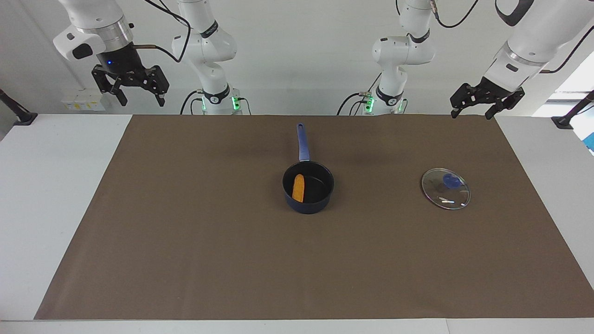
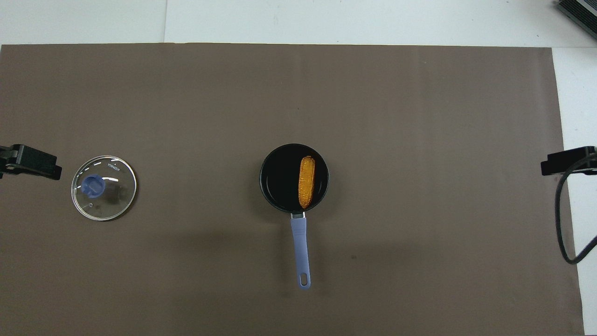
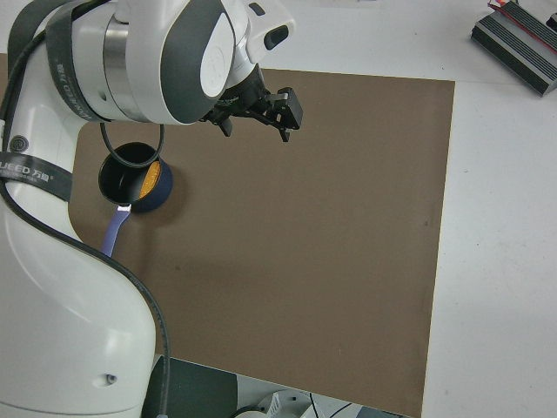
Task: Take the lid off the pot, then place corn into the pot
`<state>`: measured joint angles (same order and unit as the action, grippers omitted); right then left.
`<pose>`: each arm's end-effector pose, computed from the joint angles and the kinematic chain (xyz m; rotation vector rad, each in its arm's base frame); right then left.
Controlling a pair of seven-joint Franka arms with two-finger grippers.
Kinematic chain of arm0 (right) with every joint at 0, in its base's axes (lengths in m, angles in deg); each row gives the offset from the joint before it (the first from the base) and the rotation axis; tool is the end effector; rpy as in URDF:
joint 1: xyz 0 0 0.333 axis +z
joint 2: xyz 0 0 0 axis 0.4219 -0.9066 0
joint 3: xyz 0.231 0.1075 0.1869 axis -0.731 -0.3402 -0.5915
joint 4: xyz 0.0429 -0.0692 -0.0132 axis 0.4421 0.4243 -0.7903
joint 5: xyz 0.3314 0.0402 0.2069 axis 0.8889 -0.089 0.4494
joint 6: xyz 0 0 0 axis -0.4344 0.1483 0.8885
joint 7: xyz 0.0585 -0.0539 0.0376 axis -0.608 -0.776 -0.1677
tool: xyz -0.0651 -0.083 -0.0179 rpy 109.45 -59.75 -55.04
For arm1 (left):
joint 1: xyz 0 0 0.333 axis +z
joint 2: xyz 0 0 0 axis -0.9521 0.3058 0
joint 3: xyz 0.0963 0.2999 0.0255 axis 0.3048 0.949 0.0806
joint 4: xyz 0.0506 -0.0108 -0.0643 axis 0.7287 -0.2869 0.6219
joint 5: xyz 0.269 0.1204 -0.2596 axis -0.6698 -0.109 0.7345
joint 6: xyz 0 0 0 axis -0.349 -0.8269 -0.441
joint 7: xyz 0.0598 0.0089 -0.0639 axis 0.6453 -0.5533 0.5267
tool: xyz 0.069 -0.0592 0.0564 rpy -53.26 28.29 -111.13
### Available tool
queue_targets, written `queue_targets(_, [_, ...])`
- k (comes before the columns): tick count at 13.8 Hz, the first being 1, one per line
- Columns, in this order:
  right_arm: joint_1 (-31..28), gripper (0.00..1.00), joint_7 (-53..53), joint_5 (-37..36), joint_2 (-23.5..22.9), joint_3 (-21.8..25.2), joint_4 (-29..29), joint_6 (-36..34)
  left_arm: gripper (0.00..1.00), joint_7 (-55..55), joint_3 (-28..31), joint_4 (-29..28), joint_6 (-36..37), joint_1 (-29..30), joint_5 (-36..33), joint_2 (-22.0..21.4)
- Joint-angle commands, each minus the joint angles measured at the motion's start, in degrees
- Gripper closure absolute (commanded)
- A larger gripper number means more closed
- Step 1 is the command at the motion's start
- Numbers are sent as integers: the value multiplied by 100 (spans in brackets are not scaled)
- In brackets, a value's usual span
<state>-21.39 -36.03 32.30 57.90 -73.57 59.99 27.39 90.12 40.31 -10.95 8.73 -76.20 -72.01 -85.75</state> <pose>0.5207 -0.0180 0.6734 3.1220 -0.0289 0.0184 0.5343 -0.0236 0.6421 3.1157 -0.1409 -0.1574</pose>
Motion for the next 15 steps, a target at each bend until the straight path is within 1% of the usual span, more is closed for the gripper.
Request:
queue_targets(1, [-40, 0, -176, -64, 137, -7, 213, 136, 0, 50, -13, 26, 70, 32, -44, -32])
queue_targets(5, [-58, 0, -150, 68, 164, 10, 248, 118, 0, 59, -13, 9, 61, 32, -44, -41])
queue_targets(10, [-58, 0, -176, 60, 173, 10, 274, 127, 0, 59, -13, 0, 61, 32, -35, -50])
queue_targets(15, [-58, 0, -159, 60, 278, 10, 406, 127, 0, 67, -13, 0, 61, 40, -35, -50])
